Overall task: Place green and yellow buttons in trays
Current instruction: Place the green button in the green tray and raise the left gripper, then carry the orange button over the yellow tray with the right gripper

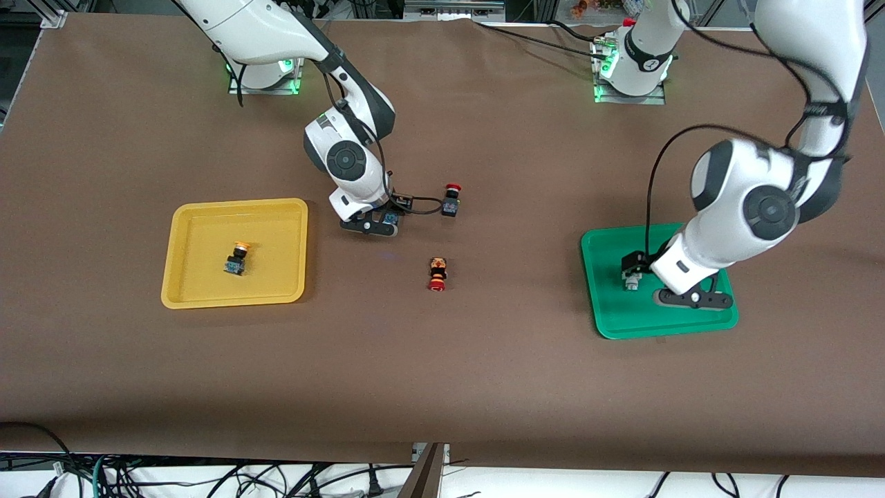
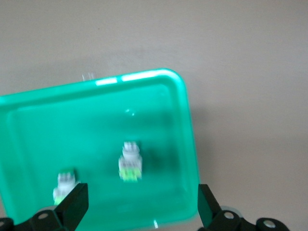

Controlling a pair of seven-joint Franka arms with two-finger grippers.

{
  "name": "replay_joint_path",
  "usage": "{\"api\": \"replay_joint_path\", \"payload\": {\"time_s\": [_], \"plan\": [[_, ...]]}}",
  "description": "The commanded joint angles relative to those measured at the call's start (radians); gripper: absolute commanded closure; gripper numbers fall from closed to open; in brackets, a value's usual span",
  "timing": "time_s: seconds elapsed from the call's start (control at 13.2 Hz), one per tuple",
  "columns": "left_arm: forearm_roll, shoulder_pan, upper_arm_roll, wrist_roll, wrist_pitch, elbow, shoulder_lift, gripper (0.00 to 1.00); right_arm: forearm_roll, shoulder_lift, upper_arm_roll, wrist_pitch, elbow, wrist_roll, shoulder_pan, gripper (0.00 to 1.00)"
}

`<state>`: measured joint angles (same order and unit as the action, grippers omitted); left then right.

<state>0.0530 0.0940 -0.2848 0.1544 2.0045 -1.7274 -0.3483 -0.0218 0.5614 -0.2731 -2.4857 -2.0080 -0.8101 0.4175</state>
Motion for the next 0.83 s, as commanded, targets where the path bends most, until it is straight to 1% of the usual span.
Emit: {"api": "replay_joint_path", "payload": {"time_s": [0.0,0.15,0.38,0.45,0.61,0.76], "plan": [[-0.053,-0.011,0.016,0.005,-0.175,0.057,0.095,0.00,0.016,-0.005,0.003,-0.015,-0.008,-0.003,0.000,0.41],[-0.054,-0.014,0.045,0.004,-0.259,0.065,0.170,0.00,0.017,-0.006,0.003,-0.012,-0.006,-0.001,-0.003,0.42],[-0.065,-0.063,0.153,0.002,-0.369,0.080,0.247,0.00,0.017,-0.006,0.003,-0.012,-0.006,-0.001,-0.005,0.44],[-0.080,-0.072,0.177,0.002,-0.409,0.097,0.252,0.00,0.017,-0.006,0.003,-0.012,-0.006,-0.001,-0.005,0.48],[-0.091,-0.071,0.203,-0.009,-0.469,0.139,0.259,0.00,0.017,-0.008,0.003,-0.009,-0.006,-0.001,-0.006,0.56],[-0.094,-0.071,0.242,-0.012,-0.478,0.157,0.259,0.00,0.017,-0.018,0.012,-0.002,-0.005,0.018,-0.008,0.63]]}}
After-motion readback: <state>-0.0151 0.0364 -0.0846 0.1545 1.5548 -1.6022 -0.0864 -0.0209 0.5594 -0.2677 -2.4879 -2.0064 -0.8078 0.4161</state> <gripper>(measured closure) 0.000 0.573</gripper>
